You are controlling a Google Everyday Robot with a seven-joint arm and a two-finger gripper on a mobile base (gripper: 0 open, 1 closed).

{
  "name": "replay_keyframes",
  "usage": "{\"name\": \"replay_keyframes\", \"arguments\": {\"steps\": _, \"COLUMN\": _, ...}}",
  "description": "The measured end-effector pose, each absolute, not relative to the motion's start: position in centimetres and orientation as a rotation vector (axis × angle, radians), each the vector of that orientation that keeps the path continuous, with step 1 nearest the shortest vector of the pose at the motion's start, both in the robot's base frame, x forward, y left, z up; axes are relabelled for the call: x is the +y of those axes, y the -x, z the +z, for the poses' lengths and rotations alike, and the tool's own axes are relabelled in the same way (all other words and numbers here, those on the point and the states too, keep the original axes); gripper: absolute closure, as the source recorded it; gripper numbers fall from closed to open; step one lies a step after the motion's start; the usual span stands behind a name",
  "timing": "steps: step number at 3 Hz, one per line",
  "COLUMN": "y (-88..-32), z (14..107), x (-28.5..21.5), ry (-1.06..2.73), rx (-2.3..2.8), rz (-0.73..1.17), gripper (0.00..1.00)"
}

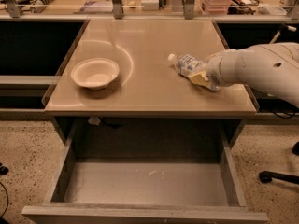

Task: Pick blue plastic bottle from top drawer and place on counter

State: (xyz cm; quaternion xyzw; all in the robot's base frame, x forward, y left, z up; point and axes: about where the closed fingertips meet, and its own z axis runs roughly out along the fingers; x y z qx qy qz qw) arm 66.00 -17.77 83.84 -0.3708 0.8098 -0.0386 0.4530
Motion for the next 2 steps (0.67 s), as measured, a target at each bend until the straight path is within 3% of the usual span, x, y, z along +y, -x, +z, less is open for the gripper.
{"name": "replay_keyframes", "arguments": {"steps": 1, "y": -66.00, "z": 83.84, "x": -17.77, "ry": 0.916, "rx": 2.000, "rz": -0.095, "gripper": 0.00}}
{"name": "replay_keyframes", "arguments": {"steps": 2, "y": -66.00, "z": 83.84, "x": -17.77, "ry": 0.916, "rx": 2.000, "rz": -0.095, "gripper": 0.00}}
